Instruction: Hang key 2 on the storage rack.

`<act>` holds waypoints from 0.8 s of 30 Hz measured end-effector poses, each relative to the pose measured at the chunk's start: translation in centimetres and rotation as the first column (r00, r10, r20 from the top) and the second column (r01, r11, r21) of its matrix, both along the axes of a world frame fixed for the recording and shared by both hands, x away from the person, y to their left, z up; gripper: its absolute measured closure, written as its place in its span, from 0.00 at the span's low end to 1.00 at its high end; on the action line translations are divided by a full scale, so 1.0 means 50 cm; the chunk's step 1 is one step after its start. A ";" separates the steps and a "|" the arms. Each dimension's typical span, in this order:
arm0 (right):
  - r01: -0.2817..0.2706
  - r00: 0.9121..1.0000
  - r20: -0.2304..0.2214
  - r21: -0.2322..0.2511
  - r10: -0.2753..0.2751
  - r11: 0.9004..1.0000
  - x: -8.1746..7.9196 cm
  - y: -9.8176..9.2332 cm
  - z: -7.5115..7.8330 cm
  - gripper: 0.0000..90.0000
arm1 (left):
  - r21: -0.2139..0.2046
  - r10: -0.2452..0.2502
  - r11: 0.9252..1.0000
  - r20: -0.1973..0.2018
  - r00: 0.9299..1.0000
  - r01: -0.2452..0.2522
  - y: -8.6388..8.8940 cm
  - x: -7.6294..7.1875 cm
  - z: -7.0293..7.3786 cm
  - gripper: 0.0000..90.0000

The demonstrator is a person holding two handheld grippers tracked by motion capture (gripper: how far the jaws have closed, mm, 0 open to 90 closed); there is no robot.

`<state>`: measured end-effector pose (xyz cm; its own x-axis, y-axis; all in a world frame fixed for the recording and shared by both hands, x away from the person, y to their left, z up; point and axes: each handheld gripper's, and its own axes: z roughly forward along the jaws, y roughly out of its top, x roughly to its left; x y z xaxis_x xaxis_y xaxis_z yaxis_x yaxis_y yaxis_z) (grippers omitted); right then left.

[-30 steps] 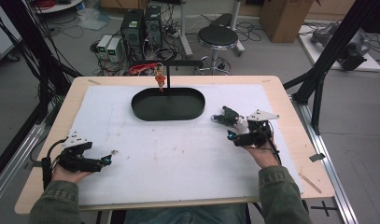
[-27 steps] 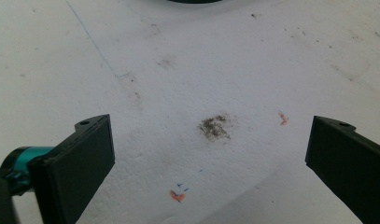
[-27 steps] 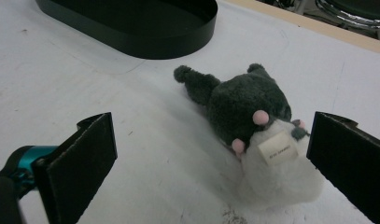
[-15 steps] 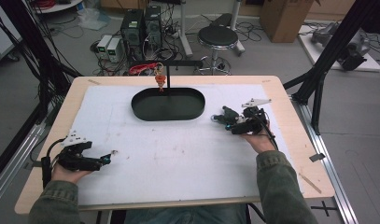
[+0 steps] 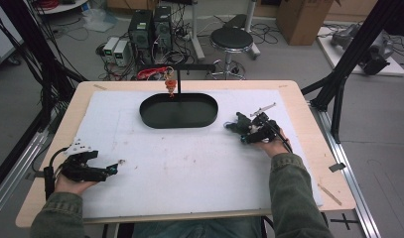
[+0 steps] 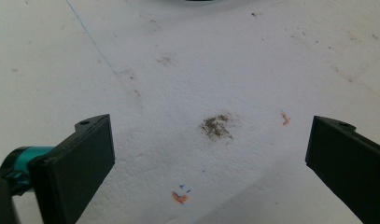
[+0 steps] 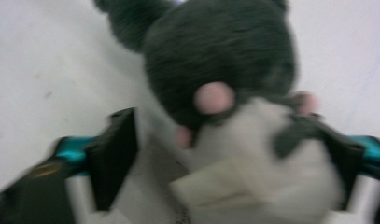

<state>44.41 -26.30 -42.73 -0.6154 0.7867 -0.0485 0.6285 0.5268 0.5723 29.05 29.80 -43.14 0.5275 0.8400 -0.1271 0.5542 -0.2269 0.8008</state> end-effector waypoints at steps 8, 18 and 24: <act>-0.006 1.000 -0.026 0.050 0.008 0.999 -0.010 -0.007 0.020 0.54 | 0.004 0.001 1.000 -0.004 1.000 -0.001 0.000 -0.001 0.000 0.02; 0.024 0.999 -0.034 0.183 -0.018 0.983 -0.028 -0.039 0.063 0.56 | 0.002 -0.002 1.000 -0.008 1.000 0.002 -0.002 0.001 -0.003 0.02; 0.014 1.000 -0.018 0.200 -0.011 0.980 -0.032 -0.036 0.103 0.56 | -0.004 -0.002 1.000 -0.009 1.000 0.002 0.000 0.002 -0.003 0.02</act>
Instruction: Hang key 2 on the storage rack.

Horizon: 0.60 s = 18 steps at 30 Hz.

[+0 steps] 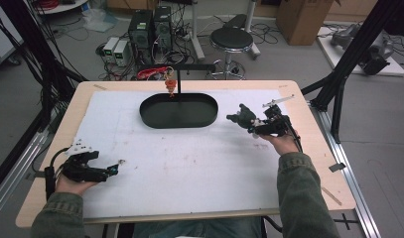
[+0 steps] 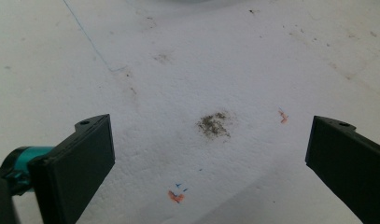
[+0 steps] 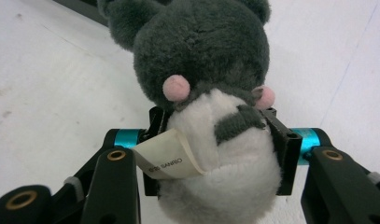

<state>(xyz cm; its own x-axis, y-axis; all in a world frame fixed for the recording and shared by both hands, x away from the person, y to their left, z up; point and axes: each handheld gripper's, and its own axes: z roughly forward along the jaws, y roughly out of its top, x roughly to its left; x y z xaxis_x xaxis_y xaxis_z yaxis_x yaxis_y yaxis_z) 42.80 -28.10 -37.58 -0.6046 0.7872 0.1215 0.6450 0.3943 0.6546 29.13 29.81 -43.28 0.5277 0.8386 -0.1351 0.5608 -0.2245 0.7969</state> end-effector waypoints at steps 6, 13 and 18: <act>-0.022 1.000 0.013 -0.023 0.023 0.999 0.003 0.022 0.038 0.56 | 0.001 0.000 1.000 0.001 1.000 0.000 0.000 -0.001 0.000 0.02; -0.033 0.999 0.041 -0.007 0.033 0.999 0.010 0.044 0.077 0.56 | 0.004 -0.005 1.000 0.002 1.000 0.005 -0.002 -0.001 0.000 0.02; -0.038 0.998 0.054 0.008 0.037 0.999 0.020 0.059 0.099 0.56 | -0.008 0.000 1.000 0.008 1.000 0.000 0.001 -0.001 0.001 0.02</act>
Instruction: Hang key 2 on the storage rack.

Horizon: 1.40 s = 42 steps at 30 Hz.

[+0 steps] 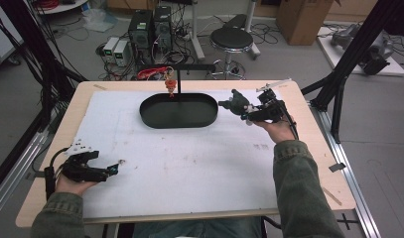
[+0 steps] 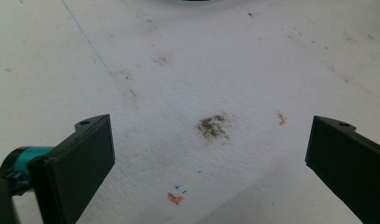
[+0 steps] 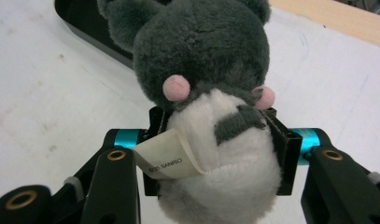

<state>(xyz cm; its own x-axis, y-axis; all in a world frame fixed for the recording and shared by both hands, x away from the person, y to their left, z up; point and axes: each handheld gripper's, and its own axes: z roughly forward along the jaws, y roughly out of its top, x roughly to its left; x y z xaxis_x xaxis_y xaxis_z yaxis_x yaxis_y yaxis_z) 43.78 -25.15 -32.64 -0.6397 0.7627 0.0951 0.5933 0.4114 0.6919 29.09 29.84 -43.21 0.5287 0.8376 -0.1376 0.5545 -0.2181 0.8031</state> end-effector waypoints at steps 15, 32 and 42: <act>0.021 0.999 0.046 0.016 -0.022 1.000 0.035 0.054 0.072 0.56 | -0.011 -0.009 1.000 -0.022 1.000 0.009 0.001 0.001 -0.001 0.02; 0.041 0.997 0.062 -0.005 -0.041 0.999 0.064 0.094 0.116 0.56 | -0.016 -0.017 1.000 -0.026 1.000 0.016 0.000 0.006 -0.004 0.02; 0.083 0.995 0.061 0.004 -0.083 0.997 0.101 0.119 0.130 0.56 | -0.031 -0.012 0.999 -0.022 1.000 0.011 0.003 0.009 -0.005 0.02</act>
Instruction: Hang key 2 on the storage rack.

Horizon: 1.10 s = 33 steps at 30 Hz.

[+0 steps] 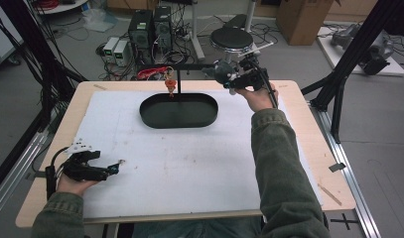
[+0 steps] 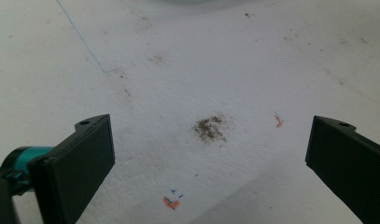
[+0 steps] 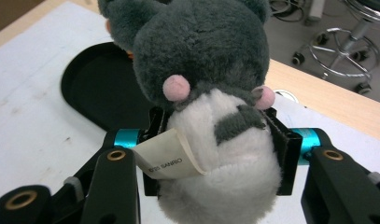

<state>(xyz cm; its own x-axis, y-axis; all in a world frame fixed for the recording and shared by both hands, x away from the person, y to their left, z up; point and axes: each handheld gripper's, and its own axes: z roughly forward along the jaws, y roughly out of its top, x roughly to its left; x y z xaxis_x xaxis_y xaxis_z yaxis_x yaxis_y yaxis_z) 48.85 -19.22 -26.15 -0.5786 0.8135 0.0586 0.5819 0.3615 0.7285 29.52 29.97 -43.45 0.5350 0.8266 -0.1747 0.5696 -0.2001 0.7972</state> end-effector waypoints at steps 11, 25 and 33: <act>0.154 0.987 -0.033 -0.017 -0.155 0.988 0.031 0.014 -0.018 0.55 | -0.007 0.016 1.000 0.014 1.000 -0.016 0.007 0.002 0.002 0.02; 0.090 0.995 -0.032 -0.082 -0.093 0.993 0.029 0.041 -0.054 0.01 | -0.012 0.016 1.000 0.027 1.000 -0.015 0.006 0.000 0.003 0.02; 0.012 0.997 -0.070 -0.117 -0.020 0.993 -0.006 0.023 -0.064 0.01 | -0.006 0.021 1.000 0.028 0.999 -0.021 0.007 0.001 0.003 0.02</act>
<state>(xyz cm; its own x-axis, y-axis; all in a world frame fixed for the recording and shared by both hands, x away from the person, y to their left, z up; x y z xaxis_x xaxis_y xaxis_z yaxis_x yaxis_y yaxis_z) 48.57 -18.09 -29.34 -0.5634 0.8262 0.0034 0.6367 0.4316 0.6390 29.59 30.30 -43.30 0.5225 0.8366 -0.1646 0.5508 -0.1838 0.8142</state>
